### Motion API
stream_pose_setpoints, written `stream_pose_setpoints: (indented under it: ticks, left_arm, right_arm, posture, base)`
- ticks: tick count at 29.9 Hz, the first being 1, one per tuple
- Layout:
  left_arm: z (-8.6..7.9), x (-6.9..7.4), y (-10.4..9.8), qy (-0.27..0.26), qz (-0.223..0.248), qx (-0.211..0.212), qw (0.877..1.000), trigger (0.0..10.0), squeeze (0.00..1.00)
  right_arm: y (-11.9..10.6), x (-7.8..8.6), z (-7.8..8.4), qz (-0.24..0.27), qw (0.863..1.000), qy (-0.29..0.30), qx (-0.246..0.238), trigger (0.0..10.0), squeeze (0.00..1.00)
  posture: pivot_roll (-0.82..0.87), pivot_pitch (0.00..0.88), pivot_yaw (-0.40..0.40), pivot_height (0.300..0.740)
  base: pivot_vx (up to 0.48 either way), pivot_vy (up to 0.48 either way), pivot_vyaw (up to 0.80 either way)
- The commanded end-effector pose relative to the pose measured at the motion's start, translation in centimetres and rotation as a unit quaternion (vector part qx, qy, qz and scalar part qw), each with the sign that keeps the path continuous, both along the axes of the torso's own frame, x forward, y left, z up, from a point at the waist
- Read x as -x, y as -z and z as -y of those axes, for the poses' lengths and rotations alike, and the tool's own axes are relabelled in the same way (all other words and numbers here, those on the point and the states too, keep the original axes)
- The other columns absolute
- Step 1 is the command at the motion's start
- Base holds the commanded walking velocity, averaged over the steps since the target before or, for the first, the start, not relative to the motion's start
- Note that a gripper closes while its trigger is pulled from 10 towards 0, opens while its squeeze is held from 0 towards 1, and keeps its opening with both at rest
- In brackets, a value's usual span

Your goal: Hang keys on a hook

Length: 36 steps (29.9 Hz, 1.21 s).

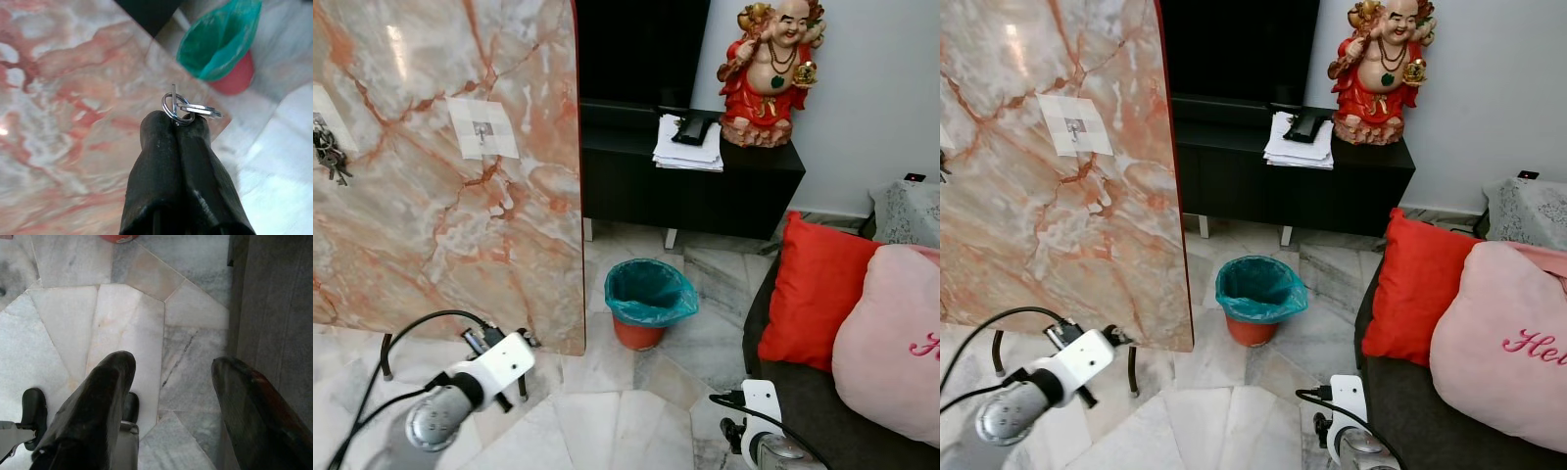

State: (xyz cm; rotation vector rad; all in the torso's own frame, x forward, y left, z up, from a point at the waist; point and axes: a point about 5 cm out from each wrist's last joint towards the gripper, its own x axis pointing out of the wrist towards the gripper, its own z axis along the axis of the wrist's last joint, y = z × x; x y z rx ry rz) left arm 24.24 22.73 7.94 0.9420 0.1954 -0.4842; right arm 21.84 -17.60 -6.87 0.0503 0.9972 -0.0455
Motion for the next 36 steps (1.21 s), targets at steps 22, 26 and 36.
stream_pose_setpoints:
  ticks: [22,26,36]
  left_arm:
    - [-0.7,-2.3,-3.1,-0.322,0.146,0.369,0.86,10.0,0.0]
    - [1.3,-2.9,-4.9,-0.272,0.164,0.436,0.842,10.0,0.0]
    - [4.7,-3.5,-7.6,-0.205,0.112,0.607,0.759,10.0,0.0]
  right_arm:
    - [-0.3,-0.3,0.4,0.004,1.0,-0.012,0.014,10.0,0.0]
    - [-0.3,-0.3,0.4,0.005,1.0,-0.013,0.013,10.0,0.0]
    - [-0.2,-0.3,0.3,0.006,1.0,-0.011,0.012,10.0,0.0]
  posture:
    - [0.01,0.007,-0.104,0.74]
    - [0.01,0.002,-0.102,0.74]
    - [0.01,0.0,-0.096,0.74]
  base:
    - [0.0,0.0,0.0]
    - [0.0,0.0,0.0]
    - [0.0,0.0,0.0]
